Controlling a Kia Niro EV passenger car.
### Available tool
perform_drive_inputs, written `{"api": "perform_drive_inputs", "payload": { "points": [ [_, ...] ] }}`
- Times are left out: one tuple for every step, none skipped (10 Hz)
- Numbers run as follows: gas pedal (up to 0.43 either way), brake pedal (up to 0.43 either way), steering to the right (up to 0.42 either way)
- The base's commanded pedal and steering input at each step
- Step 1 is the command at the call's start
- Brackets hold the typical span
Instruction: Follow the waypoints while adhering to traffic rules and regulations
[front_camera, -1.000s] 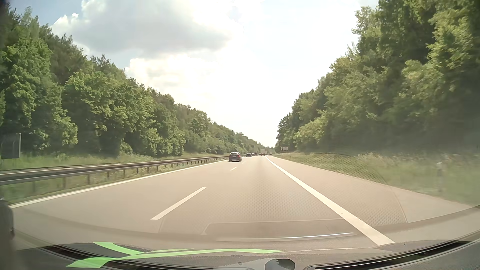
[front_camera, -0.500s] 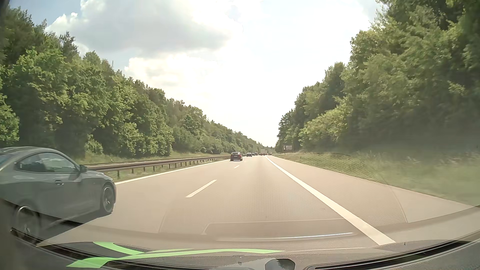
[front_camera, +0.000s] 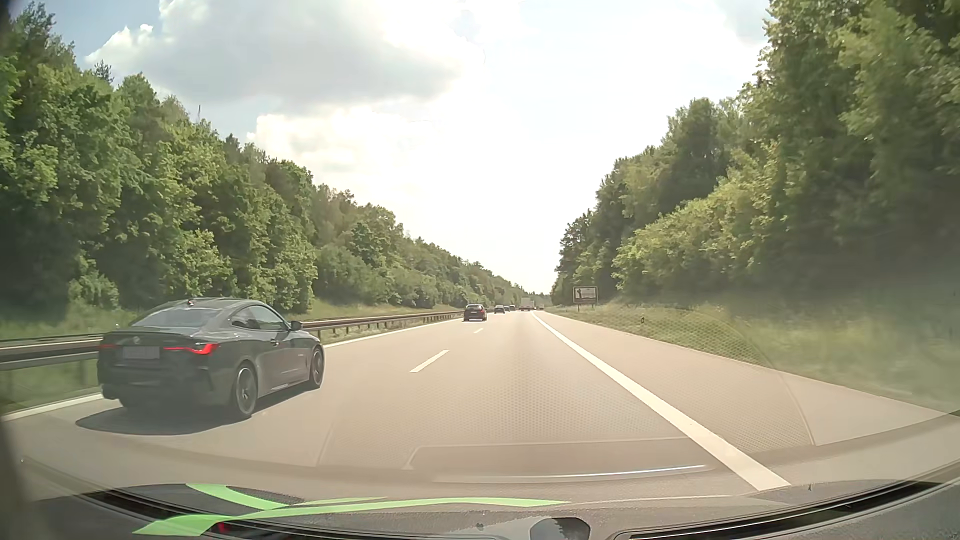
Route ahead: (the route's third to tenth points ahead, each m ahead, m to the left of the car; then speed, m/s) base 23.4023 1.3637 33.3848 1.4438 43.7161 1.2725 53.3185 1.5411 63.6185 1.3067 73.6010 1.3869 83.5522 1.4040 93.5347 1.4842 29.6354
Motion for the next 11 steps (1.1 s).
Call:
{"api": "perform_drive_inputs", "payload": {
  "points": [
    [0.319, 0.000, -0.002],
    [0.319, 0.000, -0.002],
    [0.319, 0.000, -0.002],
    [0.319, 0.000, -0.002],
    [0.319, 0.000, -0.002],
    [0.319, 0.000, -0.002],
    [0.319, 0.000, -0.002],
    [0.319, 0.000, -0.002],
    [0.319, 0.000, -0.002],
    [0.319, 0.000, -0.002],
    [0.319, 0.000, -0.002]
  ]
}}
